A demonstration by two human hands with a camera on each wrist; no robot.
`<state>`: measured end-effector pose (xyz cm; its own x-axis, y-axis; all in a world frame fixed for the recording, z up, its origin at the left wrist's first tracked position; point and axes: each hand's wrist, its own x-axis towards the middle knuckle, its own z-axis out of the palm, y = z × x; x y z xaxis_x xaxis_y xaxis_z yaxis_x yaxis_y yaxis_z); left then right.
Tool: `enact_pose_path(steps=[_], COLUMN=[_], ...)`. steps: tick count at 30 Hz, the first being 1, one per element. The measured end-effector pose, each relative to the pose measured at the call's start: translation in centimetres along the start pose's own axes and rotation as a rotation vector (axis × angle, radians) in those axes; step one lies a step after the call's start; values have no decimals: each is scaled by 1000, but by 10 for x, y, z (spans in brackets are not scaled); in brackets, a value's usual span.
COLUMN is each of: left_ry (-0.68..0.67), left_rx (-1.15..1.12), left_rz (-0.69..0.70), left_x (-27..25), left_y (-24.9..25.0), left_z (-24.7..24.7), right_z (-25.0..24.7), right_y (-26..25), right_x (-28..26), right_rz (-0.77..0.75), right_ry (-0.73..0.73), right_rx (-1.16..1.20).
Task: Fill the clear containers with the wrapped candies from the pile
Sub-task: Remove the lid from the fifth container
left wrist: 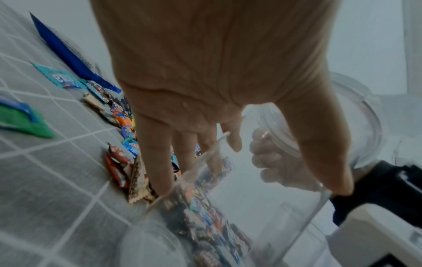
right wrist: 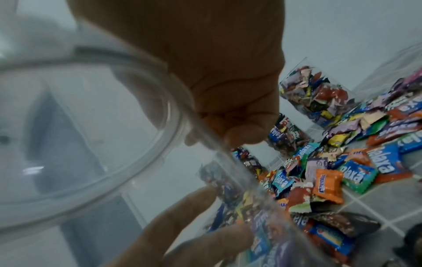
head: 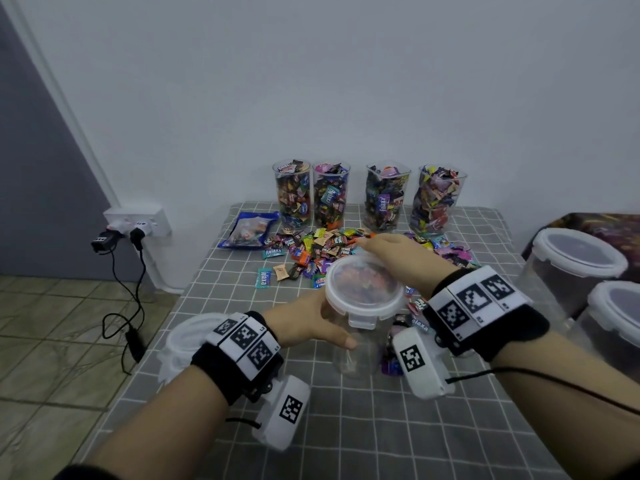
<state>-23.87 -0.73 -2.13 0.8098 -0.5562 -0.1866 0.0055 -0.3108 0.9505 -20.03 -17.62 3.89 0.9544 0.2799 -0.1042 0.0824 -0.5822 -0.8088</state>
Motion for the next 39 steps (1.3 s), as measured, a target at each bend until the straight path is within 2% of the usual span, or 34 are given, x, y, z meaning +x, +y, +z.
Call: enact_pose_path(steps=[7, 13, 18, 20, 22, 24, 26, 29, 31, 36, 39], left_ry=[18, 18, 30, 74, 187, 291, 332, 291, 216, 129, 151], left_rx=[-37, -8, 44, 125, 150, 144, 149, 193, 300, 580, 674], left_rz=[32, 33, 0, -16, -32, -21, 31, 86, 88, 65, 57], left_x=[-1, -1, -1, -7, -18, -28, -33, -32, -27, -10, -10], left_y=[-2, -4, -5, -6, 1, 16, 32, 54, 64, 65, 64], left_z=[2, 3, 2, -6, -20, -33, -43, -41, -30, -12, -9], right_z=[-13, -11, -10, -14, -19, -24, -24, -12, 0, 20, 24], right_y=[20, 25, 28, 35, 46, 55, 62, 59, 56, 57, 59], right_x=[-17, -24, -27, -32, -36, -40, -42, -44, -44, -45, -46], right_rz=[12, 114, 44, 51, 79, 95, 76, -29, -104, -163, -184], right_ry=[-24, -146, -71, -94, -121, -111, -148, -309, -337, -244, -200], right_rx=[76, 327, 323, 408, 472, 442, 343, 304, 299, 316, 314])
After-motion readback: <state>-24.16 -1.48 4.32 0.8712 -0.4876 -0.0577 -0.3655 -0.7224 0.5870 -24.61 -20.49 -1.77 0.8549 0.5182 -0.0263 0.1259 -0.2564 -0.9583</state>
